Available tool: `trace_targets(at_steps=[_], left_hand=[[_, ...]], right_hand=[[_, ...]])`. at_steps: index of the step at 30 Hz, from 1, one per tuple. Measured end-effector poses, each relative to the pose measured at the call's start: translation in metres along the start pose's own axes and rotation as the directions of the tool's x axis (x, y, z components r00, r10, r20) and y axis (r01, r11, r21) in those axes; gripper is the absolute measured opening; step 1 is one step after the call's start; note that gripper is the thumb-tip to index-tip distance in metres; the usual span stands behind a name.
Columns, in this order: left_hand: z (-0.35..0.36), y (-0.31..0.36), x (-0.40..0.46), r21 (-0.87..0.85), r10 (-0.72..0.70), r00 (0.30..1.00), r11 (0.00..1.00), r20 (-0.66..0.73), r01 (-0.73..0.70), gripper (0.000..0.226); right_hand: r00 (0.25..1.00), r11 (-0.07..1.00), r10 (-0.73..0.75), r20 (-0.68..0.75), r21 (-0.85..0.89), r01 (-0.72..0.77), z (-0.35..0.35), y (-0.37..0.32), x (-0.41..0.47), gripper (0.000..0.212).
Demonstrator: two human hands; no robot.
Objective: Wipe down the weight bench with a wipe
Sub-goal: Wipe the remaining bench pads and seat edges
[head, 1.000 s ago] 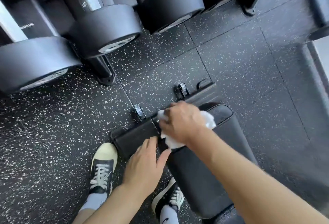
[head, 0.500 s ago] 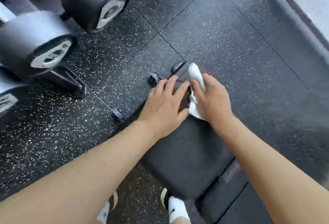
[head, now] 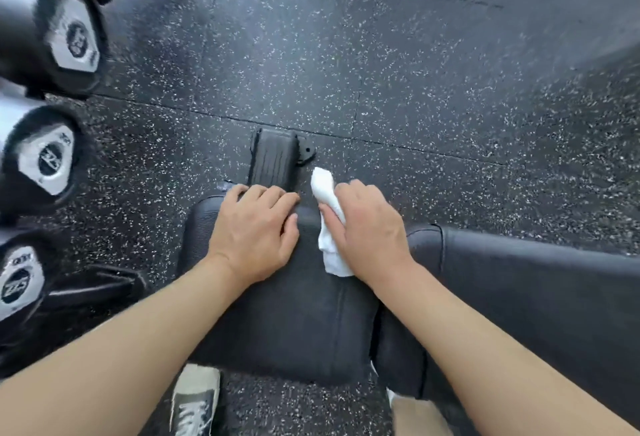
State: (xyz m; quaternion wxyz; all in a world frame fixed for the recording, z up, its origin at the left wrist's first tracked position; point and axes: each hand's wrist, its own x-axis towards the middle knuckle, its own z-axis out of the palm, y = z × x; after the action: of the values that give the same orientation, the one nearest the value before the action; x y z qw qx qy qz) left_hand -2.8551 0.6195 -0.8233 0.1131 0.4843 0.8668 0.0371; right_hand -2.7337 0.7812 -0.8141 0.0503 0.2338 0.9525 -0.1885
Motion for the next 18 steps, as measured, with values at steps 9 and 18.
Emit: trace_targets(at_steps=[9, 18], left_hand=[[0.003, -0.003, -0.003, 0.058, 0.039, 0.999, 0.997, 0.027, -0.041, 0.045], [-0.001, -0.017, -0.078, 0.130, 0.557, 0.793, 0.792, 0.246, -0.596, 0.069]], right_hand=[[0.936, 0.966, 0.251, -0.247, 0.004, -0.257, 0.019, -0.035, -0.022, 0.027], [0.862, 0.924, 0.377, -0.339, 0.072, -0.375, 0.091, -0.139, -0.181, 0.033]])
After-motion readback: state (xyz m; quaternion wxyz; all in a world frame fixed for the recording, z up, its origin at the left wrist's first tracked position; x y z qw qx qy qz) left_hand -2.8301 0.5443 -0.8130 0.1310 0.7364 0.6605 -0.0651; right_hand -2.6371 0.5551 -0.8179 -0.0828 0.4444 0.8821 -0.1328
